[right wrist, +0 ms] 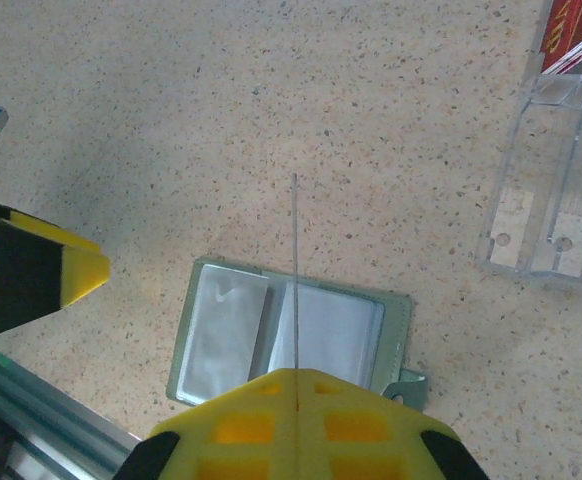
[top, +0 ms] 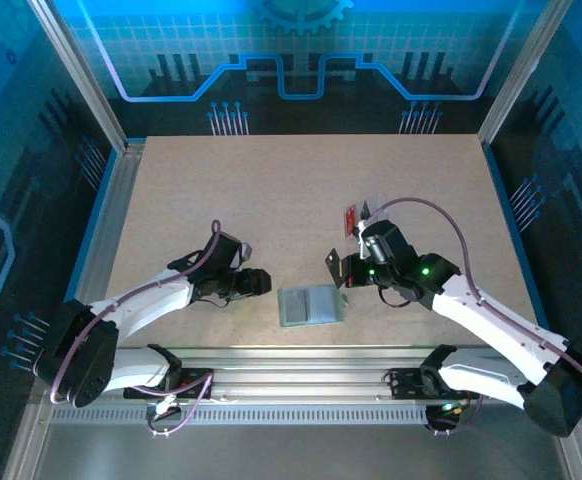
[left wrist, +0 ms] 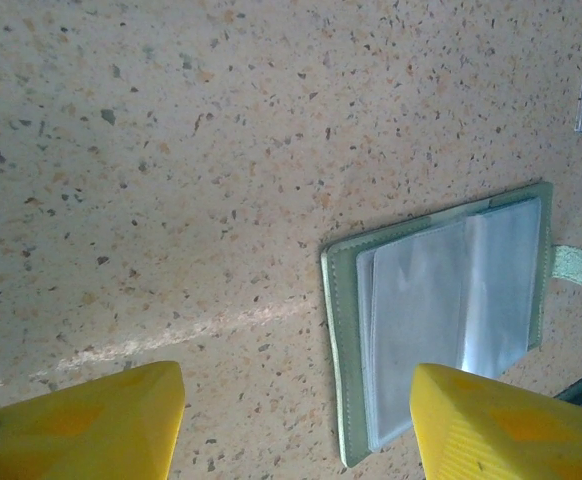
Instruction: Put the credit cards into the card holder
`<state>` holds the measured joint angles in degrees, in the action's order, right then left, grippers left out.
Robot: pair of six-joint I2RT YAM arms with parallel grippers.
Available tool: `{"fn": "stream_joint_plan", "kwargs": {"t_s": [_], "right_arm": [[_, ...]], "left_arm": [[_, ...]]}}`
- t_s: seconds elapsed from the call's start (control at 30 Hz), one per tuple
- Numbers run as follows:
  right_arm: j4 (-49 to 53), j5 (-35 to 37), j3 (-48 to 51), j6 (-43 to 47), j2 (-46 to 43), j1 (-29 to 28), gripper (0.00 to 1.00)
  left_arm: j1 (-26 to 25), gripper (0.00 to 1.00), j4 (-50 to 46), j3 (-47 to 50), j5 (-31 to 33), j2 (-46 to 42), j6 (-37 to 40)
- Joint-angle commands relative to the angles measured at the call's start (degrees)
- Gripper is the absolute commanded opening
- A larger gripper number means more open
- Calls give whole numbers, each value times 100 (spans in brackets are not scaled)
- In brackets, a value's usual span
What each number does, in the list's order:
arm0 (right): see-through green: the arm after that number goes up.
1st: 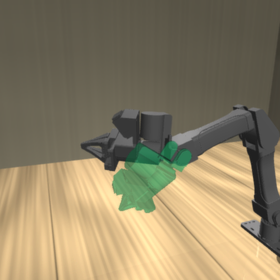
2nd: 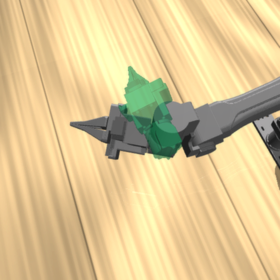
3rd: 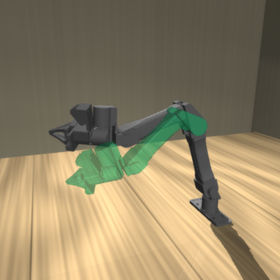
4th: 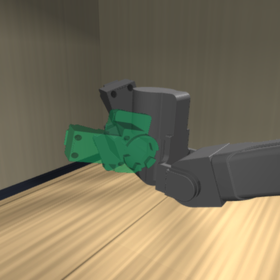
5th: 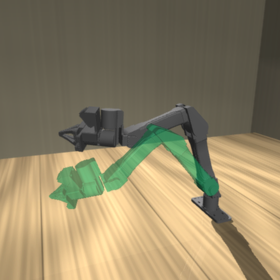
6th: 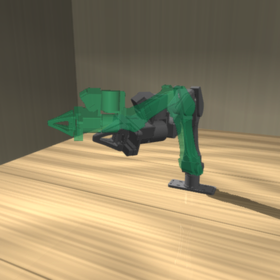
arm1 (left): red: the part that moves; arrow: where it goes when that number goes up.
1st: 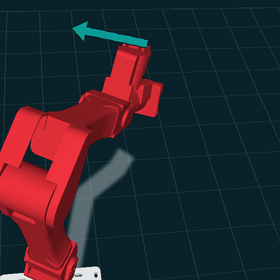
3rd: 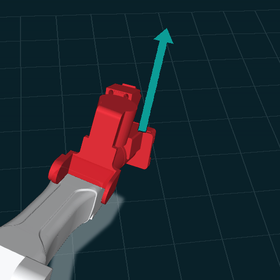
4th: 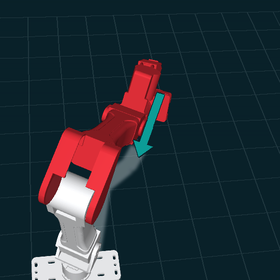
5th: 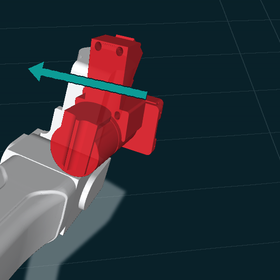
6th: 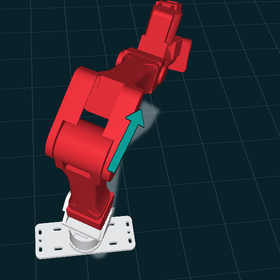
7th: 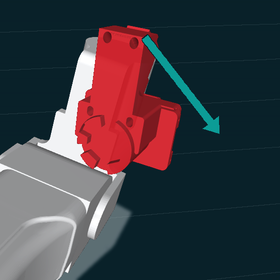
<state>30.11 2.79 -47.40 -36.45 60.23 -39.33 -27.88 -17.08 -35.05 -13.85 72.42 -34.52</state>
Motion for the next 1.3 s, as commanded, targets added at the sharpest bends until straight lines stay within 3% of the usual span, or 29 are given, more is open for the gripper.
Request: {"fn": "stream_joint_plan", "kwargs": {"t_s": [0.0, 0.43, 0.87, 1.27], "right_arm": [[-671, -136, 241, 17, -3, -157, 0], [-2155, -509, 818, -37, 459, -338, 0], [-3469, -781, 1500, -311, 1069, -345, 0], [-4456, -940, 2270, -778, 1157, -335, 0]], "left_arm": [[-27, 62, -12, 171, 116, -193, 31], [-223, 65, -323, 207, 476, -482, -11], [-613, 63, -213, -557, 372, 677, -38], [-1116, 61, -276, -1146, 698, 1764, 120]]}}
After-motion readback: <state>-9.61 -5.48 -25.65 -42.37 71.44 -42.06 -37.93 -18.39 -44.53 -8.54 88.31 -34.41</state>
